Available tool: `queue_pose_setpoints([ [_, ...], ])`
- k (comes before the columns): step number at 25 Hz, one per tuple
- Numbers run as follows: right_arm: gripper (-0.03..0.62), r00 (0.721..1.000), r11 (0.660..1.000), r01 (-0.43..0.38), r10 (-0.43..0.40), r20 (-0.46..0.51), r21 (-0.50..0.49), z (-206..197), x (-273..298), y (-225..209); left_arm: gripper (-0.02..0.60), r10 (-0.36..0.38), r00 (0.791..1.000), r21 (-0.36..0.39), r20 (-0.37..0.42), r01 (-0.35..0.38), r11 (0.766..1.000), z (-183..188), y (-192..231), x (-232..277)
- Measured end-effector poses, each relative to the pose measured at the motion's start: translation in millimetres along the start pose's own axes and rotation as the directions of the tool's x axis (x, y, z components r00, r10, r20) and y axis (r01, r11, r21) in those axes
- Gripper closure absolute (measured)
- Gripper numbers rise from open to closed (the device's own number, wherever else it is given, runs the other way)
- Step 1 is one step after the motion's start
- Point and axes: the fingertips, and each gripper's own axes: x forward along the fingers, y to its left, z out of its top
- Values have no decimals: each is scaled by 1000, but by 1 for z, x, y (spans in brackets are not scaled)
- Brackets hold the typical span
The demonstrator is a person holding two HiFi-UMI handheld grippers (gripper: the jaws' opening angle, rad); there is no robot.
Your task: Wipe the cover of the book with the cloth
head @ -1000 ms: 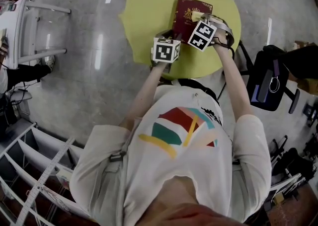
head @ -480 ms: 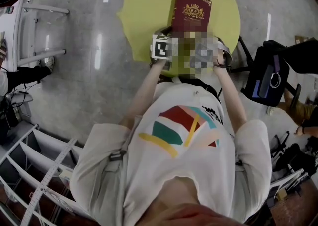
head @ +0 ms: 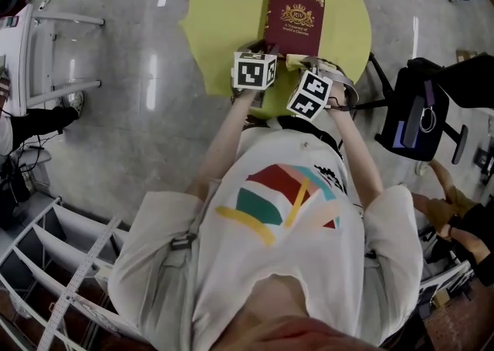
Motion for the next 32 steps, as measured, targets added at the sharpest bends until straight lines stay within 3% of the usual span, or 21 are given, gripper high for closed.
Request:
queue_pose_setpoints([
  [4,565,999,999,22,-23,30,30,3,-9,-21,430,-3,1000,-41,-10,3,999,1,0,-4],
  [7,563,990,992,72,-83,113,102,21,-22,-62,433,-7,999,-105,49,12,994,12,4,-17],
  [9,563,982,985,102,-122,147,136,33,-26,-94,514,23,996,-118,91,-12,993,20,11,-27],
  [13,563,974,979,168,-182,132,116,52,-18,-154,563,82,978,-171,191,-49,984,34,27,-46],
  [17,563,981,985,154,-162,110,74,69,1,-192,566,128,961,-204,246,-78,976,39,39,-64],
  [21,563,993,993,104,-107,50,58,73,38,-200,566,165,951,-224,261,-107,969,29,51,-81],
  [26,563,995,995,96,-96,-3,16,75,59,-205,566,240,943,-129,231,-215,968,19,64,-88],
  [30,563,995,995,97,-97,-17,8,78,57,-202,566,224,945,-243,240,-165,956,13,69,-92],
  [32,563,996,996,86,-86,-17,-15,79,53,-190,566,231,943,-240,241,-173,955,14,71,-95],
])
